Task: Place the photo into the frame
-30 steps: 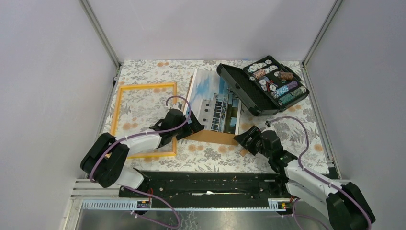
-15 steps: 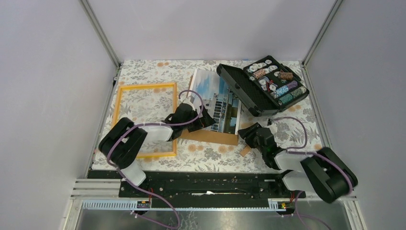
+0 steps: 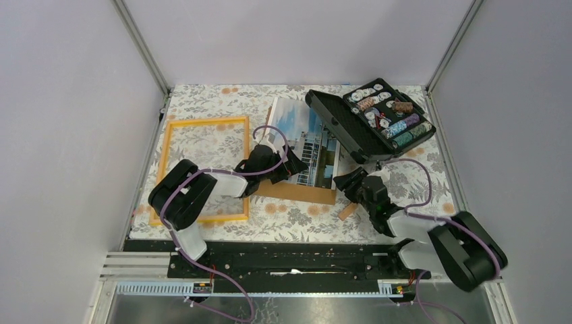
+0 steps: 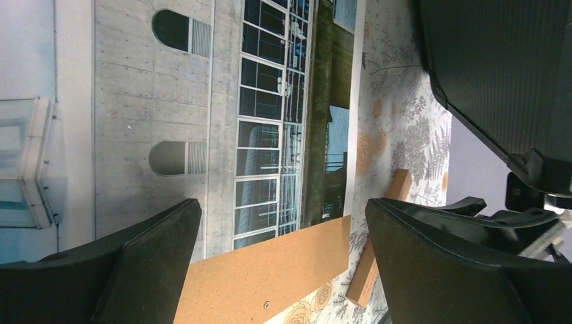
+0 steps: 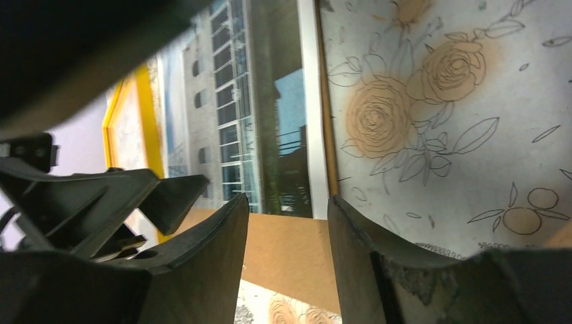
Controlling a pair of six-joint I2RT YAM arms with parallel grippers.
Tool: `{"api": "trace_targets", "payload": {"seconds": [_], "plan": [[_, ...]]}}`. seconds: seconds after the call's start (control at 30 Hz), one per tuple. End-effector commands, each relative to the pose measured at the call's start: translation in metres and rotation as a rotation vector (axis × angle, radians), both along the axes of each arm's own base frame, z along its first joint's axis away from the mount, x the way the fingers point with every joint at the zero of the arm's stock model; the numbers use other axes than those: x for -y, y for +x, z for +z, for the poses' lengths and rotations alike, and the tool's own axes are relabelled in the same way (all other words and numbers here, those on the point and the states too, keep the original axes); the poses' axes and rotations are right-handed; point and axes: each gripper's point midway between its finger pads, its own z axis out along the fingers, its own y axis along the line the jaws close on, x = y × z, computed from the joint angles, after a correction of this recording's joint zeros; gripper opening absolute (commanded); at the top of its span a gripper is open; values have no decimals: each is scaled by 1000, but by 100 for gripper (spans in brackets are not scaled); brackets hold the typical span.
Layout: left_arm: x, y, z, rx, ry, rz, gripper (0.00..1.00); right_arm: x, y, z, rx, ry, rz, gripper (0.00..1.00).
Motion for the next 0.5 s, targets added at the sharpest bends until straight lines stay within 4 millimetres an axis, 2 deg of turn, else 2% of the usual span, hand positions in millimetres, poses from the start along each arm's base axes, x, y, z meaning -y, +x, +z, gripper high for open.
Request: {"api": "trace_targets", "payload": {"seconds": [0.0, 0.1, 0.23, 0.47], "plan": [[-17, -18, -40, -135, 27, 6, 99, 9, -12, 5, -51, -85, 23, 56], [-21, -16, -44, -143, 43, 15, 99, -4, -18, 8, -51, -21, 80, 57], [-21, -17, -45, -147, 42, 20, 99, -16, -14, 10, -45, 26, 117, 56], [-23, -16, -44, -139, 49, 24, 99, -17, -13, 6, -49, 27, 115, 55]]}}
